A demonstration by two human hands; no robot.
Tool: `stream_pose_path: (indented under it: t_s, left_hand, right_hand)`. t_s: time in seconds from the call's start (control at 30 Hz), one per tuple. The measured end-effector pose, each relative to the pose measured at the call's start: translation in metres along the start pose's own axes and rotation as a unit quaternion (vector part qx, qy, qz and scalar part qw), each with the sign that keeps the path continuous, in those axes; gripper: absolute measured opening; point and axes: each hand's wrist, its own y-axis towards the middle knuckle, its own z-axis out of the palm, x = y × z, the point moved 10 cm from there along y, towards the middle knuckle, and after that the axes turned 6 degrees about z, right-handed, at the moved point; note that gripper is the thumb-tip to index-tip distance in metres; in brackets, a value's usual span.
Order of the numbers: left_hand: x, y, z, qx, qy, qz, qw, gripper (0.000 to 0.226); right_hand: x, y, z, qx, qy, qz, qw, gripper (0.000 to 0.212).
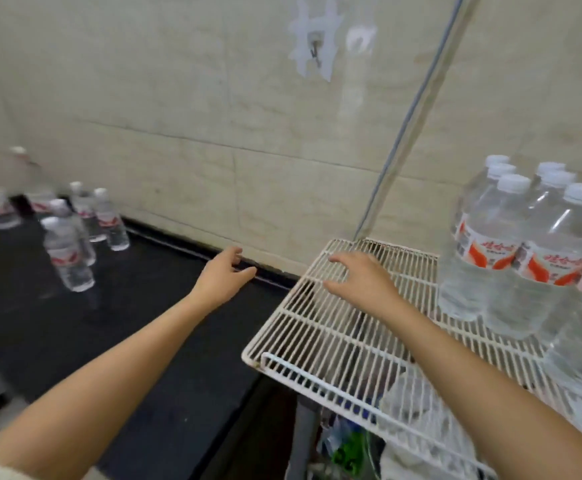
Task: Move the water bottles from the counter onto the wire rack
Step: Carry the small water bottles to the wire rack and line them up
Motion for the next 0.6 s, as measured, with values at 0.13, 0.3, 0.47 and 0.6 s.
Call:
stream_pose_path:
  t_s: [0.13, 0.3, 0.47, 0.6]
  left_hand:
    - [0.082, -0.061, -0.088, -0.071, 0.08, -0.089, 0.99, 0.055]
    - [0.157, -0.151, -0.192, -0.159, 0.132, -0.195, 0.959, 0.052]
    - [0.207, -0.234, -0.258, -0.217, 0.134, -0.263, 0.93, 0.049]
    - [0.244, -0.285, -0.3, -0.249, 0.118, -0.293, 0.915, 0.049]
  right_hand:
    - [0.086, 0.022, 0.053, 0.054, -0.013, -0.081, 0.995, 0.052]
    - [0.194, 0.013, 0.125, 0.132, -0.028, -0.177, 0.975, 0.055]
    - [0.278, -0.015, 0.182, 0.183, -0.045, -0.227, 0.956, 0.058]
    - [0.336, -0.036, 0.213, 0.196, -0.046, -0.248, 0.947, 0.061]
